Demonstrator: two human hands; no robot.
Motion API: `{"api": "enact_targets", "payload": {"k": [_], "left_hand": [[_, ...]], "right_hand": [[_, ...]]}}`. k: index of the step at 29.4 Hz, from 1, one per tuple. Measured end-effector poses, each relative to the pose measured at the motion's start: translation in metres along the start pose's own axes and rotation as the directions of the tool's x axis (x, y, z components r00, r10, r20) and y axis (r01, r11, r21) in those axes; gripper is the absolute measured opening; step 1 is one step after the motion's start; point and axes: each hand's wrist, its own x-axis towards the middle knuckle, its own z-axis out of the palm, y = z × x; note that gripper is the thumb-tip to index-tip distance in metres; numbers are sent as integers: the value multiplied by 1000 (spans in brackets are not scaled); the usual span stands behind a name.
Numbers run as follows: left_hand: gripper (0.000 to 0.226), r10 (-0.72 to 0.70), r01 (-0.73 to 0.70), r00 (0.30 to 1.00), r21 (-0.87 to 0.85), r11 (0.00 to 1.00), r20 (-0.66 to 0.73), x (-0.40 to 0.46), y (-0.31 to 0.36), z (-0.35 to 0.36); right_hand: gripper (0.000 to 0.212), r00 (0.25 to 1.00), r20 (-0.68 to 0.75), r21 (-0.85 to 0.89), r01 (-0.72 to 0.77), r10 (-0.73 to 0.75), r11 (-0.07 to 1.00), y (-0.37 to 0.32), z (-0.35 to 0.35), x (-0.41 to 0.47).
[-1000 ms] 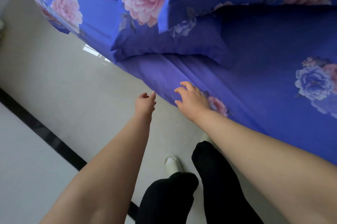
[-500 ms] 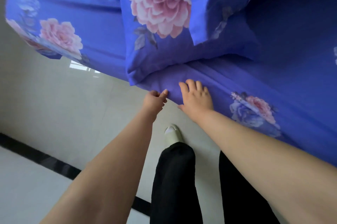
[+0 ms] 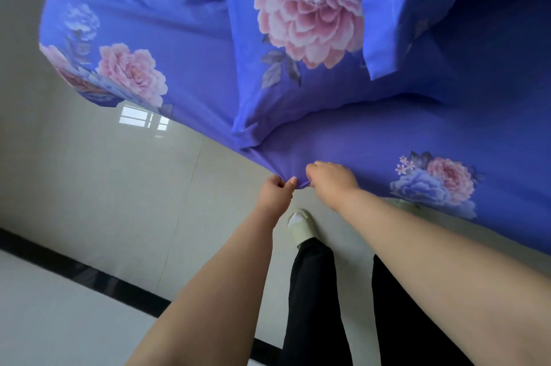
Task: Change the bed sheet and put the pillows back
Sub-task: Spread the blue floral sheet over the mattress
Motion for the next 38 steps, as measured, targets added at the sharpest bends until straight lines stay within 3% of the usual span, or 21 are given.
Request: {"api": "enact_targets", "payload": {"k": [2,3,4,6,7,9,11,13,17,20,26,29,32,35,38], "left_hand": [[29,-27,27,999,-10,1000,-20,4,2,-1],[30,-35,35,999,-22,999,-18,5,2,-3],[28,-38,37,999,-42,998,-11,6,2,-6],[22,-40,36,999,-140,989,-31,7,4,-18],[27,-52,39,997,-215,976,-56,10,8,-27],[42,-107,65,990,-381,922,-91,17,18,-46],[44,-146,80,985,-509,857,-90,26,30,-64],[43,-187,105,979,-596,796,-78,40,43,-76],[24,-272,146,959,-671,727,-86,61,64,-85],[28,-322,162,936,-634,756,-144,73,68,-86],[9,-305,183,932,-471,863,-197,68,80,-90],[16,-209,119,930,-293,949,-301,53,71,-96],[20,-137,39,929,-276,960,-345,40,63,-98],[12,-238,144,932,-322,936,-273,38,70,-102],[17,-283,240,923,-187,953,-259,38,67,-104]], "right_hand": [[26,993,68,172,-102,92,980,-3,-9,6],[35,987,68,370,-157,142,915,-8,-15,7],[43,981,51,615,-177,185,769,-15,-22,9],[60,972,46,964,-104,231,244,-28,-43,15],[64,975,66,998,-64,212,-16,-33,-54,20],[64,986,88,928,-29,143,-371,-38,-79,30],[62,986,125,811,-35,114,-584,-39,-99,40],[55,977,166,726,-28,136,-687,-37,-114,49],[31,971,124,750,44,205,-660,-24,-148,57],[20,977,51,756,97,206,-647,-15,-178,53],[24,973,-86,801,196,216,-566,-7,-235,43],[24,963,-115,802,234,243,-550,-4,-250,40],[22,960,-152,792,262,236,-551,-6,-256,34],[27,958,-172,824,268,231,-500,-7,-251,34],[27,955,-137,906,228,263,-358,-6,-233,36]]}}
